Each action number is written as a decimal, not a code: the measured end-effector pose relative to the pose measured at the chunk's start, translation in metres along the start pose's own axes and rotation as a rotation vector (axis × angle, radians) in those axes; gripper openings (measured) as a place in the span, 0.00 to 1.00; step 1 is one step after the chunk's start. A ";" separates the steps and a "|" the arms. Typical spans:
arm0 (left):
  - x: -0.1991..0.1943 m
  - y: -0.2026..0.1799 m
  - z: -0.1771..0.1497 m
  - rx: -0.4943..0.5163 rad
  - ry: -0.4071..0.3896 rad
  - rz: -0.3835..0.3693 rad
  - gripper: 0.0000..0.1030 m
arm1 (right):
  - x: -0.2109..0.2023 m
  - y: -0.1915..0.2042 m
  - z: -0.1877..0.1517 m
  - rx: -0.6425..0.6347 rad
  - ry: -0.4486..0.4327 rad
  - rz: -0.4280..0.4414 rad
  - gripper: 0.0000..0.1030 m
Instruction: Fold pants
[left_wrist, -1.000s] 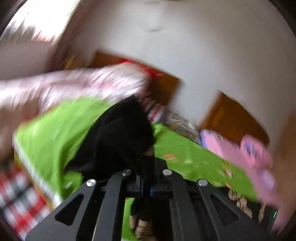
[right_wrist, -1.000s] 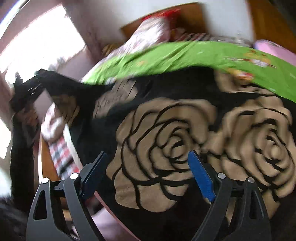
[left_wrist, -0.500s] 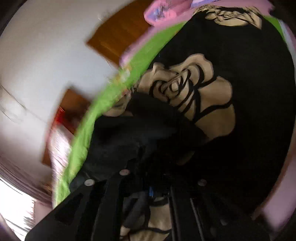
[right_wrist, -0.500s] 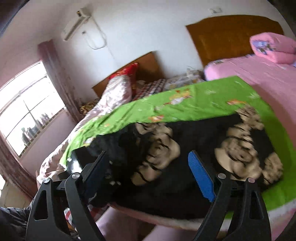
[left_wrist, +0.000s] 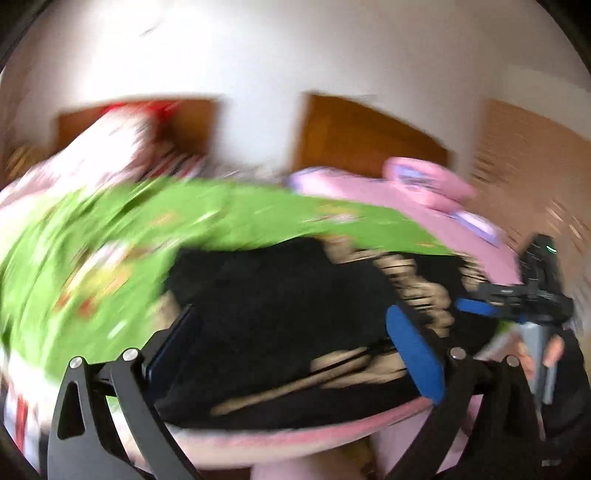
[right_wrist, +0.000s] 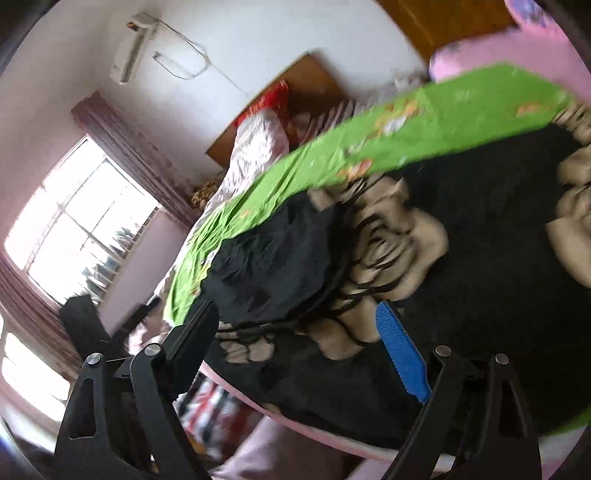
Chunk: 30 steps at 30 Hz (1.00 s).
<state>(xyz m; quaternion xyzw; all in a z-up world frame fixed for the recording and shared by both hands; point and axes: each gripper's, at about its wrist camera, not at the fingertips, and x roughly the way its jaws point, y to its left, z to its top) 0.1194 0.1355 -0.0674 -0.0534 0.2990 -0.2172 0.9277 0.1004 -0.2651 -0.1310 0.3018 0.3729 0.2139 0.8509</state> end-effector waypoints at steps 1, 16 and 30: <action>-0.001 0.016 -0.006 -0.037 0.015 0.040 0.96 | 0.008 0.002 0.002 0.012 0.016 0.009 0.83; -0.013 0.043 -0.044 -0.017 0.013 0.173 0.96 | 0.069 0.019 -0.001 0.062 0.122 -0.112 0.37; -0.013 0.017 -0.060 0.136 0.039 0.224 0.97 | 0.059 0.052 0.005 -0.106 -0.020 -0.153 0.08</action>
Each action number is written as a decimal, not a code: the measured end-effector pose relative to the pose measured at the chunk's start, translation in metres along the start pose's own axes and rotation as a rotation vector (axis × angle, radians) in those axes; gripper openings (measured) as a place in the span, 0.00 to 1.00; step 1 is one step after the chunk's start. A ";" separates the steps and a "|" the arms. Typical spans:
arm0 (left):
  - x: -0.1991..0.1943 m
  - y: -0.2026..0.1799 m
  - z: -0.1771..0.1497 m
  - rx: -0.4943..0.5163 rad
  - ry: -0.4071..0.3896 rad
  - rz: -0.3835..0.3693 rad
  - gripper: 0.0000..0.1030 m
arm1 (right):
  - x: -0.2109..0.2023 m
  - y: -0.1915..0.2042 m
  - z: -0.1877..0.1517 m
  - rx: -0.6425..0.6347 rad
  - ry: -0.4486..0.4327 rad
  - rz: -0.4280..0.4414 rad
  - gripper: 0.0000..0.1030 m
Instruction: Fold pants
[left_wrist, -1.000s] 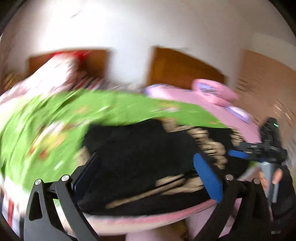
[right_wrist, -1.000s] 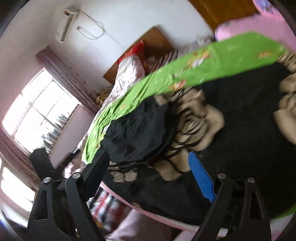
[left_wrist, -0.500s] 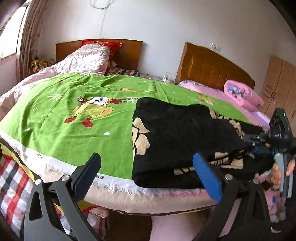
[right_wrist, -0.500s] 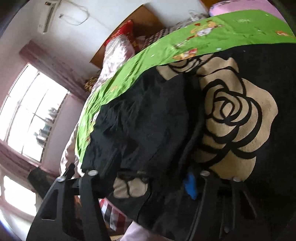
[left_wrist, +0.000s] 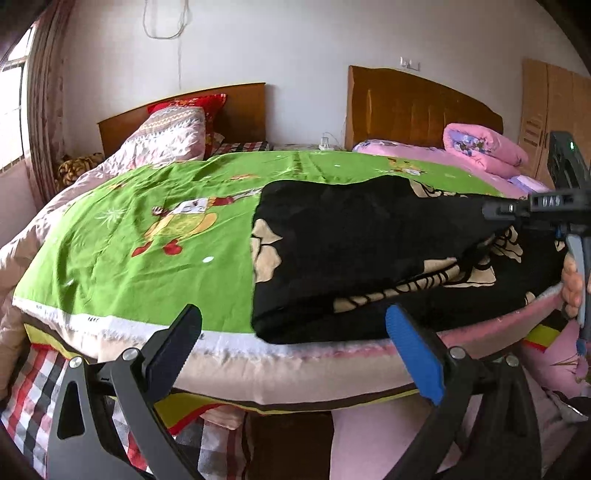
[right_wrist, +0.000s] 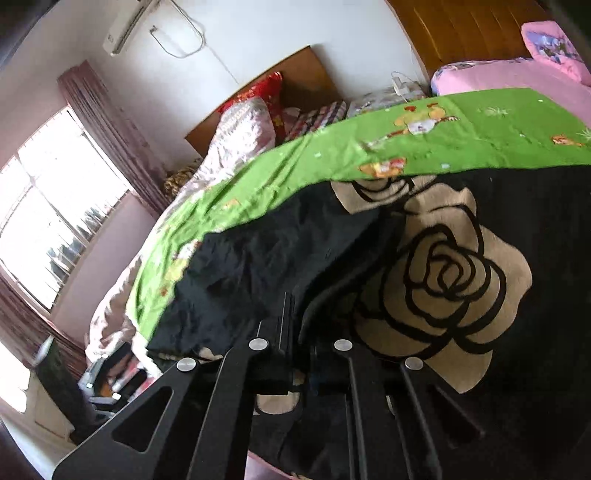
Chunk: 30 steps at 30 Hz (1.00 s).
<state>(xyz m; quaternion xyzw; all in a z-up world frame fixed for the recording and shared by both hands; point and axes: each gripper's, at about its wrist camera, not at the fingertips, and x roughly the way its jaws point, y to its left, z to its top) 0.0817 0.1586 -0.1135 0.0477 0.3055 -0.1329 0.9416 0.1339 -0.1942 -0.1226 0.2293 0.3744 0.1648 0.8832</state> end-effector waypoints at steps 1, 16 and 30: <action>0.002 -0.002 0.000 0.008 0.003 0.000 0.97 | -0.003 0.001 0.005 0.000 -0.010 0.010 0.08; 0.025 -0.035 0.016 0.115 0.021 0.031 0.97 | -0.036 0.053 0.062 -0.096 -0.107 0.151 0.08; 0.004 0.014 0.037 -0.064 0.076 0.068 0.95 | 0.039 0.002 -0.004 -0.041 0.175 0.004 0.17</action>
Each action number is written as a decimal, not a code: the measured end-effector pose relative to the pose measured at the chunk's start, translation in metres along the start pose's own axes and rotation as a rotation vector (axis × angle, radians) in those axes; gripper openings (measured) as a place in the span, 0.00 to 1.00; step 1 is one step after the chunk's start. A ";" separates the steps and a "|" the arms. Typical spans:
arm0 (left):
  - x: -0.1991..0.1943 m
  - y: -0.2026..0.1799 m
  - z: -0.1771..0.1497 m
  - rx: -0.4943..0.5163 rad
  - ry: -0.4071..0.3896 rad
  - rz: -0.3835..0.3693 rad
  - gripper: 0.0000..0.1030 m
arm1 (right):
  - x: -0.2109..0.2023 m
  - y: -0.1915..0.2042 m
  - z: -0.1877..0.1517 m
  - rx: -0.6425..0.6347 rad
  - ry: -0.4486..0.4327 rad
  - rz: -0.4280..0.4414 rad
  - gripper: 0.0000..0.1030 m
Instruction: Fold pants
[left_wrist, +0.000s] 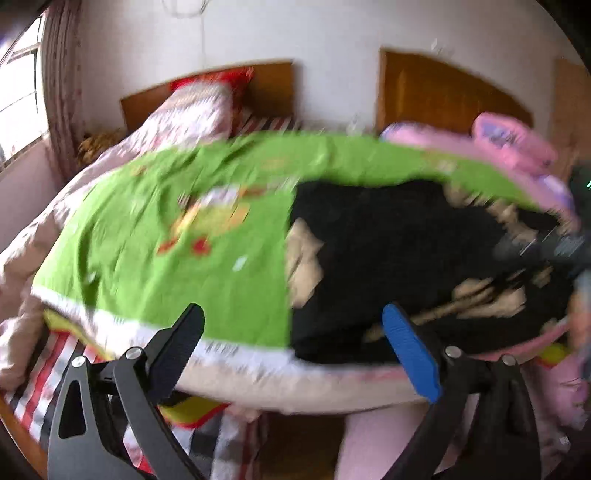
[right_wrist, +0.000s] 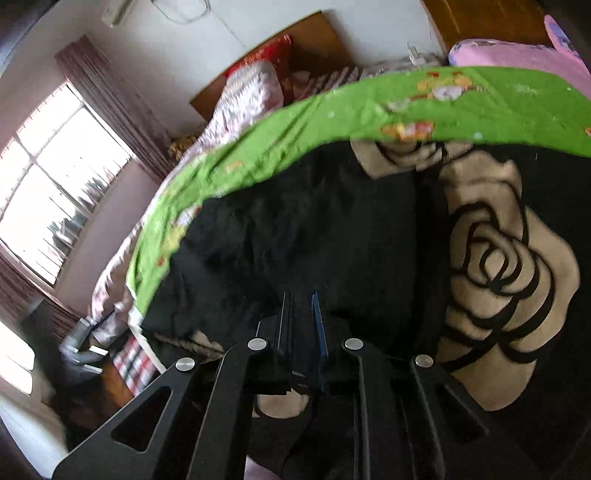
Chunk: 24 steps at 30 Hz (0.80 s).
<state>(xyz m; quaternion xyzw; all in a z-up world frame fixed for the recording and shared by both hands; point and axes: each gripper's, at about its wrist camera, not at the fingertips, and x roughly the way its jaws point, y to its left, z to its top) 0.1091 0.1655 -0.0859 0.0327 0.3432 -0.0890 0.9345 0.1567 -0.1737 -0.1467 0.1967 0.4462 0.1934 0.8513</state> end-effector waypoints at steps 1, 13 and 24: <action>-0.003 -0.006 0.008 0.008 -0.023 -0.021 0.95 | 0.003 -0.002 -0.004 0.004 0.007 -0.007 0.17; 0.071 -0.005 -0.005 0.014 0.190 -0.018 0.99 | -0.010 -0.012 -0.019 -0.013 -0.027 0.033 0.28; 0.047 -0.034 0.029 0.050 0.046 -0.045 0.98 | 0.028 0.081 0.059 -0.337 0.029 0.000 0.72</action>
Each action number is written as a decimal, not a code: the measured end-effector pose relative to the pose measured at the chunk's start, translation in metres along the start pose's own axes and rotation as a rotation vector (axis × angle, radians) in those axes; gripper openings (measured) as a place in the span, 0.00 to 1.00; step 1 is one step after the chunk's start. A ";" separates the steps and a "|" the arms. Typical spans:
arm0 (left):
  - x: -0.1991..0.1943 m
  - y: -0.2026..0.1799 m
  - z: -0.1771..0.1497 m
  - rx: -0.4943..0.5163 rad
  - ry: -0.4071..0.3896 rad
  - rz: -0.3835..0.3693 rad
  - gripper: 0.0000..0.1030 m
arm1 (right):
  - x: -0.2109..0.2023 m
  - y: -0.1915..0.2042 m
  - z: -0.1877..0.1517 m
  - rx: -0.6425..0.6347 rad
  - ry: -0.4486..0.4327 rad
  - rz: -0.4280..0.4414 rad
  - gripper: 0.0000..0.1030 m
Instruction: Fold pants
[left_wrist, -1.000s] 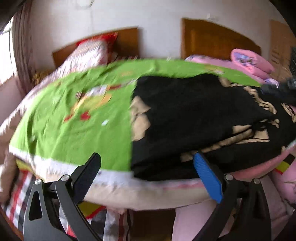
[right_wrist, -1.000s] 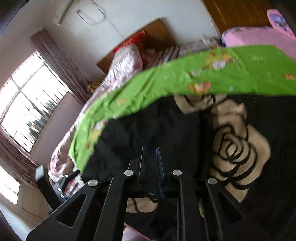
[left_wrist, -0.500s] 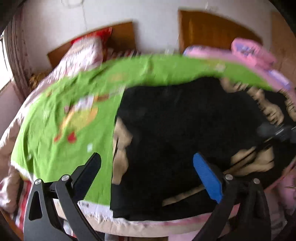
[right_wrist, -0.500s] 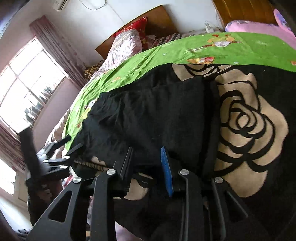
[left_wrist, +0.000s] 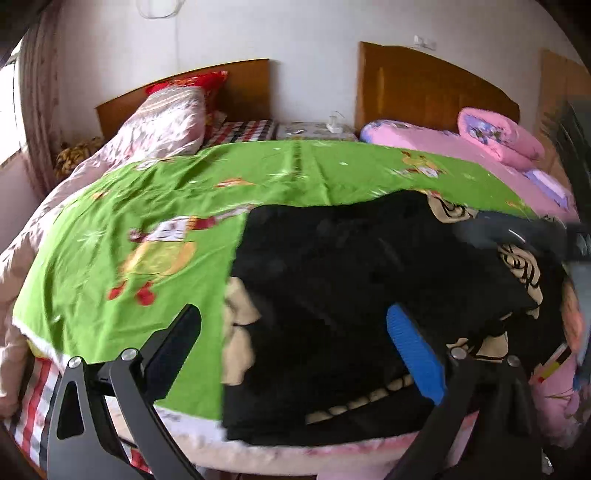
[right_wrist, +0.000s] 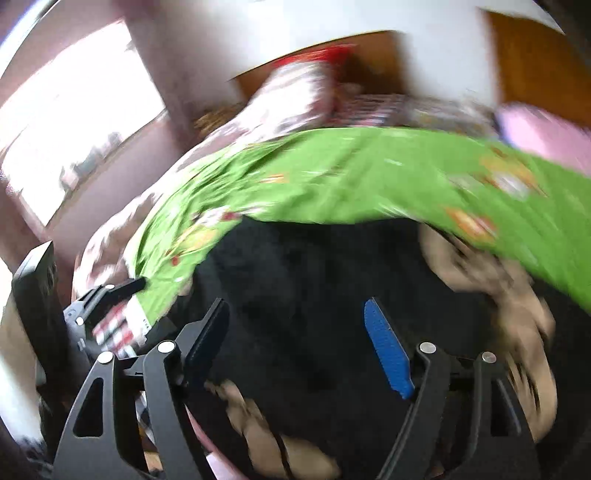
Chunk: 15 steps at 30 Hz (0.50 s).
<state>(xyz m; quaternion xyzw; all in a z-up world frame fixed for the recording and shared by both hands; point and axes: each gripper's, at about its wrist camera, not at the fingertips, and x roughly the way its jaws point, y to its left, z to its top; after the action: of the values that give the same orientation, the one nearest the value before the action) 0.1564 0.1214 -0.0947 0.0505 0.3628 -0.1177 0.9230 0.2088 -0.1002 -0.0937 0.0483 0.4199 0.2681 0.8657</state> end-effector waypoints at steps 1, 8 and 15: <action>0.004 -0.004 -0.005 0.002 0.007 -0.023 0.98 | 0.019 0.006 0.009 -0.043 0.047 0.011 0.72; 0.018 -0.015 -0.050 0.070 0.010 -0.079 0.98 | 0.096 0.005 0.025 -0.214 0.220 -0.013 0.67; 0.013 -0.015 -0.058 0.076 -0.016 -0.090 0.99 | 0.089 0.024 0.053 -0.194 0.191 0.130 0.67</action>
<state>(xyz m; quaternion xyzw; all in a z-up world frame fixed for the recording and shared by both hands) 0.1240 0.1147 -0.1461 0.0683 0.3526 -0.1730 0.9171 0.2832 -0.0277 -0.1149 -0.0343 0.4685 0.3662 0.8033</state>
